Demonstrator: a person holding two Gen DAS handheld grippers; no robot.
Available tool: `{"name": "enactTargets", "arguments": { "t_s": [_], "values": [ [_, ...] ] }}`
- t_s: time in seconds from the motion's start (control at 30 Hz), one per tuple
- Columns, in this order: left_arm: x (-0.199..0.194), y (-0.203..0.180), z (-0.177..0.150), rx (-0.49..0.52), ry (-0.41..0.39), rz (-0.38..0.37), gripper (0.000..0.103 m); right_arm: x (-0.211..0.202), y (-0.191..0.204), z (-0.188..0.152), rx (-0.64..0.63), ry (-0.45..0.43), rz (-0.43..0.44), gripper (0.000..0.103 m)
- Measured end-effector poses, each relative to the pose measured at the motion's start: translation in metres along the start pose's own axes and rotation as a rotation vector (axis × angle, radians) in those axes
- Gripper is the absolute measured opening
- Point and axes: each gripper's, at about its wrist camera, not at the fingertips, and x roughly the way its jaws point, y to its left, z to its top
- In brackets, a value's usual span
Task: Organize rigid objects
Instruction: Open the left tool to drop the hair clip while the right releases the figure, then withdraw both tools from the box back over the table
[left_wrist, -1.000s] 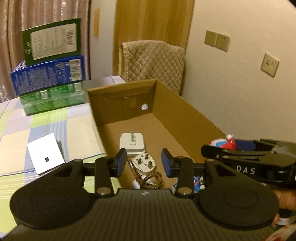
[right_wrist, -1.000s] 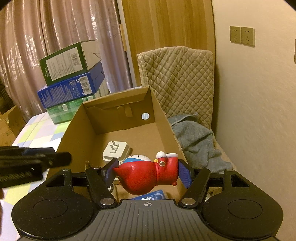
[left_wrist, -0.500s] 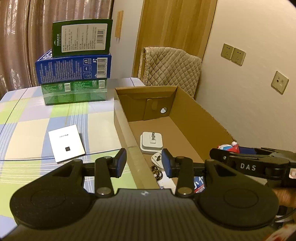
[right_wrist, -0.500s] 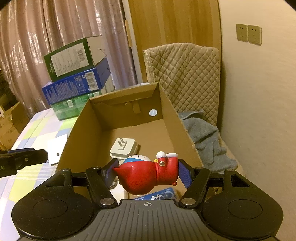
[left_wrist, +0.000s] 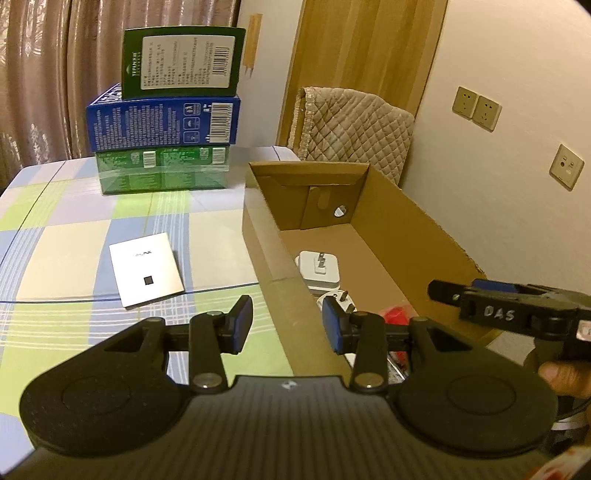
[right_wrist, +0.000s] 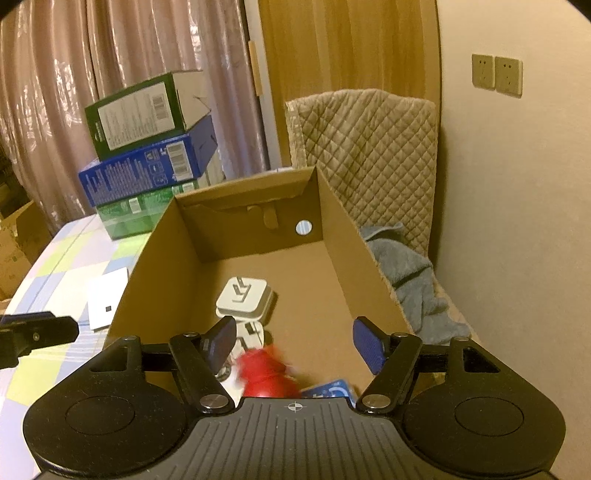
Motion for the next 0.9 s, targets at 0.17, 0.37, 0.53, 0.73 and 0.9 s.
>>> {"name": "enactTargets", "arguments": {
  "t_s": [0.17, 0.37, 0.53, 0.73, 0.9],
  "values": [
    [-0.007, 0.011, -0.004, -0.018, 0.003, 0.016, 0.036, -0.011, -0.004, -0.003, 0.031, -0.011, -0.009, 0.070],
    [-0.022, 0.026, -0.013, -0.041, 0.006, 0.039, 0.036, -0.030, 0.003, -0.005, 0.057, -0.019, 0.001, 0.071],
    [-0.040, 0.043, -0.022, -0.053, 0.000, 0.065, 0.038, -0.049, 0.024, -0.006, 0.060, -0.035, 0.035, 0.071],
    [-0.065, 0.077, -0.030, -0.083, -0.016, 0.121, 0.039, -0.069, 0.064, -0.004, 0.033, -0.068, 0.094, 0.072],
    [-0.086, 0.110, -0.035, -0.096, -0.026, 0.183, 0.039, -0.075, 0.103, -0.003, -0.011, -0.076, 0.155, 0.073]
  ]
}}
